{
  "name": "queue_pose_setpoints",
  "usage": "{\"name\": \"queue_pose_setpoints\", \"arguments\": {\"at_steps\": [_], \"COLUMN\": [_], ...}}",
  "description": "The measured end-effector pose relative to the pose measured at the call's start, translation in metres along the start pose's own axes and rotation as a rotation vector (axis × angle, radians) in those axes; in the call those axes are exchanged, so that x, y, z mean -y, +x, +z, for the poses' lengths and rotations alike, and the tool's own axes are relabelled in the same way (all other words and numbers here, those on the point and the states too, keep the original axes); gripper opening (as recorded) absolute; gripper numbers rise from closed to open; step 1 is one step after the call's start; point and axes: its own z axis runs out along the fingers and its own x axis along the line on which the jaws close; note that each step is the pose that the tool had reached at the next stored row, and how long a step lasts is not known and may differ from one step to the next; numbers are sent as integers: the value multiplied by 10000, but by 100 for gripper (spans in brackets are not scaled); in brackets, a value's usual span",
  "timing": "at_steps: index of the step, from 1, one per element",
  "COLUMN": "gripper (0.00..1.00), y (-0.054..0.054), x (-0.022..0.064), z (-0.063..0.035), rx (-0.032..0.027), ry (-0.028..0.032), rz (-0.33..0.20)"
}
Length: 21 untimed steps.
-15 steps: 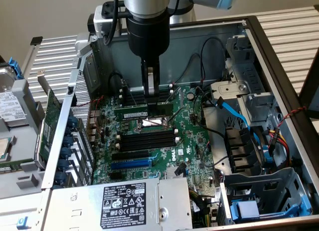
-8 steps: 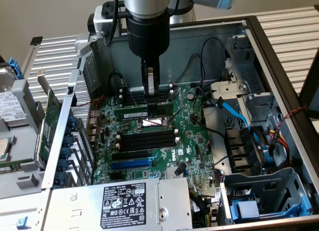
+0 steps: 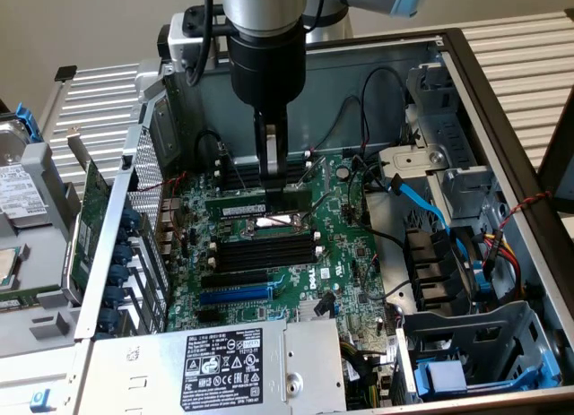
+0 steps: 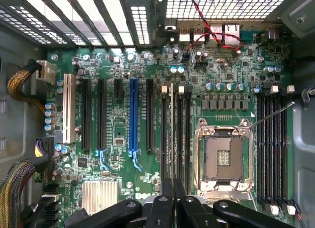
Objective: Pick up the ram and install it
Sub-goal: 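Insert the ram into the slot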
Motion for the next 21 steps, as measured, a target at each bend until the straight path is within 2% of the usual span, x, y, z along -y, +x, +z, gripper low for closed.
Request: {"name": "queue_pose_setpoints", "arguments": {"at_steps": [6,13,15,18,19,21], "gripper": [12,12,12,12,12,12], "y": [40,20,-6,-21,-24,-26], "x": [3,10,9,10,10,19], "z": [42,120,132,140,142,145], "rx": [1,-5,-39,-173,-201,-206], "ry": [-2,-46,-55,-48,-48,-47], "rz": [13,18,20,24,25,24]}}
